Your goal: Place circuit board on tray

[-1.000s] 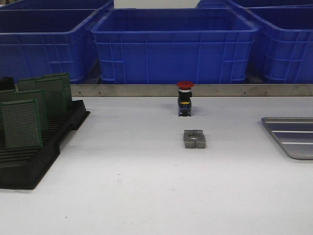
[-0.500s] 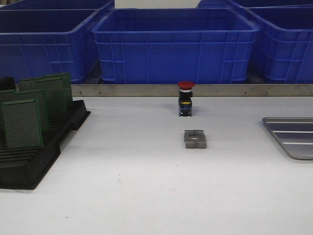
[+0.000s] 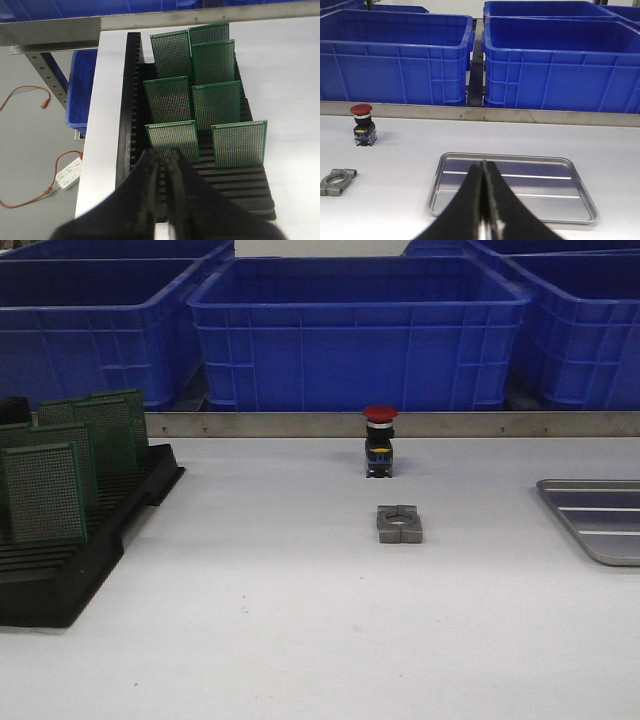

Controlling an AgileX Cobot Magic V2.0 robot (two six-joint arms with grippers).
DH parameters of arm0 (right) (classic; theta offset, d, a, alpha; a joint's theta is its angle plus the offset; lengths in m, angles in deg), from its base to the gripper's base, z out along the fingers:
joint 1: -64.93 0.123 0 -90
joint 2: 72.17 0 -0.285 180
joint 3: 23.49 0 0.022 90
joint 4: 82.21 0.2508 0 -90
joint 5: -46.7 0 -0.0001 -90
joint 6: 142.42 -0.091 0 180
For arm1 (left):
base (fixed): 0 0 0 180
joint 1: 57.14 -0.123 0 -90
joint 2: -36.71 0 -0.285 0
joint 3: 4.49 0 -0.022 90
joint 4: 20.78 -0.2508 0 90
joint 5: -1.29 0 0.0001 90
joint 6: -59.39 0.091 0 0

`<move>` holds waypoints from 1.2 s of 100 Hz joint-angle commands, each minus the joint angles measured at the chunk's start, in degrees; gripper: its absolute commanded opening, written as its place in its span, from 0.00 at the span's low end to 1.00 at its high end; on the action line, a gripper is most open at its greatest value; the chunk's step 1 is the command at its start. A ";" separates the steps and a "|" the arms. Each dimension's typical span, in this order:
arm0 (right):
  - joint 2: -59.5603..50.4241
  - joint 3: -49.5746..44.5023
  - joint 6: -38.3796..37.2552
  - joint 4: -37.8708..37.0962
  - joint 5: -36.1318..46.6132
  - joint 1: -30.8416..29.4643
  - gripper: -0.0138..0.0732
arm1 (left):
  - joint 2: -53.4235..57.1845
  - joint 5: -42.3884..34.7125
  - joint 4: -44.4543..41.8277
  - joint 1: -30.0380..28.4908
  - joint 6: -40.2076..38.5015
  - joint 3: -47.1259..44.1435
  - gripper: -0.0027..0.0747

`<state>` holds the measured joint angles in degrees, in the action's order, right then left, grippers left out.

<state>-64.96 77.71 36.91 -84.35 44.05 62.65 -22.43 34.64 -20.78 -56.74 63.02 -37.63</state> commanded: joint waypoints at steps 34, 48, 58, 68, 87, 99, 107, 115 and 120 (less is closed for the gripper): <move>-1.50 0.75 0.11 -0.51 4.66 -0.19 0.04 | -18.55 2.99 14.42 0.30 31.96 17.30 0.55; -1.50 0.75 0.11 -0.51 4.66 -0.19 0.04 | -25.68 12.36 22.39 0.30 52.31 23.08 0.55; -1.50 0.75 0.11 -0.51 4.66 -0.19 0.04 | -31.00 17.00 26.32 0.30 63.59 26.54 0.55; -1.50 0.75 0.11 -0.51 4.66 -0.19 0.04 | -35.30 21.76 29.21 0.30 78.21 28.96 0.55; -1.50 0.75 0.11 -0.51 4.66 -0.19 0.04 | -41.43 23.66 28.23 0.93 90.04 31.72 0.55; -1.50 0.75 0.11 -0.51 4.66 -0.19 0.04 | -44.99 24.81 23.67 2.16 90.04 33.51 0.55; -1.50 0.75 0.11 -0.51 4.66 -0.19 0.04 | -47.20 24.70 23.03 2.99 90.04 34.04 0.55; -1.50 0.75 0.11 -0.51 4.66 -0.19 0.04 | -49.34 25.10 23.03 4.21 90.04 34.60 0.55; -1.50 0.75 0.11 -0.51 4.66 -0.19 0.04 | -50.28 25.15 23.03 4.83 90.04 34.73 0.55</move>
<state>-64.96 77.71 36.91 -84.35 44.05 62.65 -73.79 59.49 0.71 -53.12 153.04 -4.93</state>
